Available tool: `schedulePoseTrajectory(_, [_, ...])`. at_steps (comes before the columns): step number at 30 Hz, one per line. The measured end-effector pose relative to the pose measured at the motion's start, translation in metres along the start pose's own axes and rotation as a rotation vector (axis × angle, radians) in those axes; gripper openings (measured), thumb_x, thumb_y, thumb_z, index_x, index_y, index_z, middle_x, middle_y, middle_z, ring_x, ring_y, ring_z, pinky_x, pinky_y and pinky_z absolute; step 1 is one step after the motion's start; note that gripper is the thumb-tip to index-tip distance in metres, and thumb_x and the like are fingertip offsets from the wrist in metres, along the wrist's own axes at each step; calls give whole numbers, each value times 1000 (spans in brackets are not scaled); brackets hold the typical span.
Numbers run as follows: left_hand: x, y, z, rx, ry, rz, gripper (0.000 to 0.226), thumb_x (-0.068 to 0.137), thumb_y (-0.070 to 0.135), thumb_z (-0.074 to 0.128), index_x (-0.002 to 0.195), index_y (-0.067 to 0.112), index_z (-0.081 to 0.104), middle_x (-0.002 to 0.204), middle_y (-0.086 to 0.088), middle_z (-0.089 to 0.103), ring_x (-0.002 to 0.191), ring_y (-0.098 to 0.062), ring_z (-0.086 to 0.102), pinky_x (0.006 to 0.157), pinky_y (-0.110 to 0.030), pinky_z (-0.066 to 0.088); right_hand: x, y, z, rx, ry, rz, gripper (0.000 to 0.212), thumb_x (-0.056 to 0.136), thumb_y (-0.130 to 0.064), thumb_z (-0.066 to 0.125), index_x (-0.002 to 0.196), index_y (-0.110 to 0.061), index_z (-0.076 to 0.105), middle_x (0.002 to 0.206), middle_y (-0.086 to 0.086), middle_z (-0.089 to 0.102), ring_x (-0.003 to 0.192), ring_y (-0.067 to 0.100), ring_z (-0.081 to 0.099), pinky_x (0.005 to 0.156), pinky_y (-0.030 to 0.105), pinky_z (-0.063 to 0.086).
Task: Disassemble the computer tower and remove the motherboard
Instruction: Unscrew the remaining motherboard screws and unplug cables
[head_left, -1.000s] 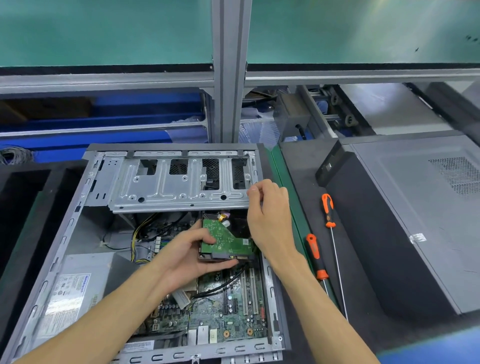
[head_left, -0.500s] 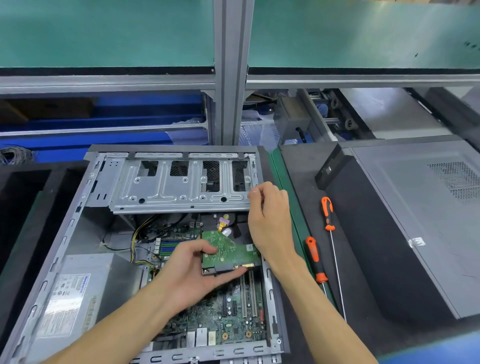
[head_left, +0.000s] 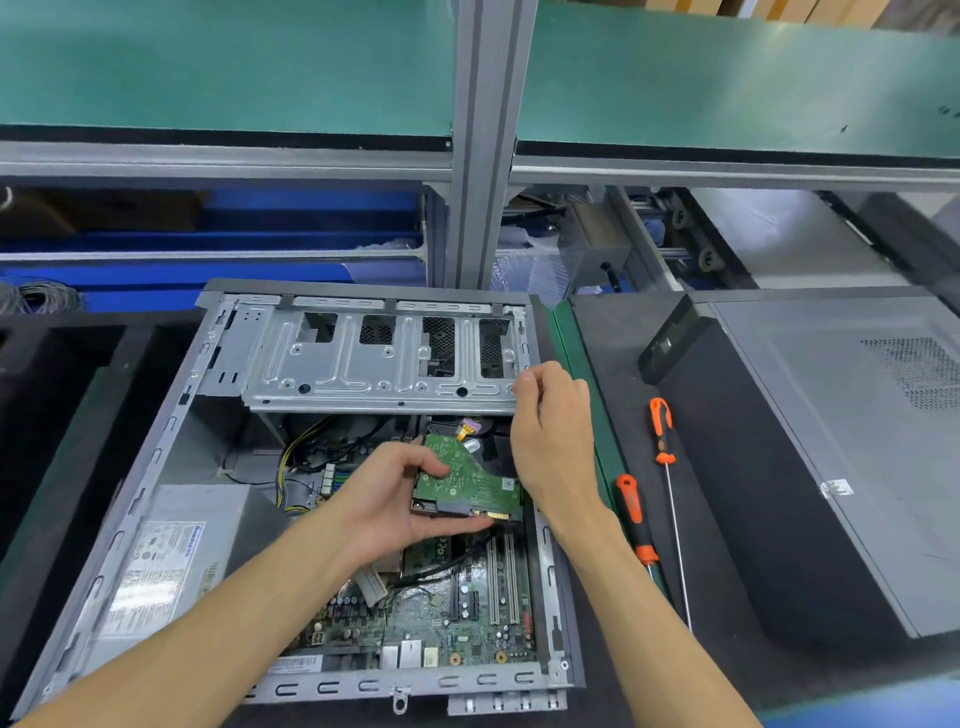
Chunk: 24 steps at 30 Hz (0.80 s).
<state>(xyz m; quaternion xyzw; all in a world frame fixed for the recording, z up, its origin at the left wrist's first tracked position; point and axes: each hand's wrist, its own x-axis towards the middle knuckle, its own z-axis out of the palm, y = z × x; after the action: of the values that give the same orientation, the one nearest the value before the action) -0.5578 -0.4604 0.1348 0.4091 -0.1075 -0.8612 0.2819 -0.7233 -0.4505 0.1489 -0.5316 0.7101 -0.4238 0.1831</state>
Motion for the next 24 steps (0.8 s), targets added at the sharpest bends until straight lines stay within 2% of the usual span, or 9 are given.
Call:
schedulePoseTrajectory(4, [0,-3,0,4,27,26,26,70,-11,56,83,11,49,139,-9,39,122,-48,46,78,-69,51,-1,-1,-1,8,-1,4,24,108,-24,37,88,-18,51,84,-7,53,88,17,42,79,37,41])
schedulePoseTrajectory(9, [0,-6,-4,-53,53,35,40,68,-8,58,104,9,52,137,-21,47,115,-52,55,80,-64,53,-1,-1,-2,4,4,-1,24,107,-24,37,88,-18,51,84,-7,53,88,17,41,79,36,40])
schedulePoseTrajectory(11, [3,-3,0,-52,34,41,36,69,-8,56,102,6,54,125,-24,58,107,-52,61,79,-62,54,-1,-2,-1,2,5,-3,25,107,-24,37,87,-18,50,83,-8,52,87,16,41,77,34,38])
schedulePoseTrajectory(13, [5,2,7,-27,16,73,22,72,-8,53,89,6,53,103,-25,70,96,-51,67,78,-60,55,-1,-1,-1,5,10,-6,26,107,-24,37,86,-18,50,81,-8,51,86,15,40,75,32,34])
schedulePoseTrajectory(14, [7,5,10,-35,4,95,19,74,-8,51,85,8,50,100,-25,71,95,-51,67,78,-60,54,-1,-1,-2,3,9,-5,26,108,-24,36,86,-18,50,81,-8,51,86,15,40,74,32,34])
schedulePoseTrajectory(16, [11,12,10,-138,-36,161,20,77,-7,51,86,11,45,118,-31,64,104,-54,63,83,-63,53,-1,-1,-1,1,4,-1,26,108,-24,36,87,-18,50,81,-8,51,86,15,40,74,32,34])
schedulePoseTrajectory(18, [12,18,9,-213,-77,189,27,78,-5,54,98,11,46,135,-35,51,115,-52,57,88,-63,52,-1,-2,-1,-1,7,-1,25,108,-23,37,87,-17,51,82,-7,51,86,16,40,75,33,35])
schedulePoseTrajectory(21, [10,25,7,-1,-44,23,44,79,-2,61,119,8,47,130,-34,55,113,-49,60,88,-61,52,0,-2,-1,-10,14,-12,26,108,-22,37,86,-16,50,81,-5,51,85,18,40,75,34,33])
schedulePoseTrajectory(24, [7,29,6,75,-58,-38,34,81,0,54,114,5,47,123,-35,60,116,-44,61,98,-60,48,0,-3,-1,-7,11,-10,26,107,-22,37,86,-16,50,81,-6,52,85,17,41,77,35,36])
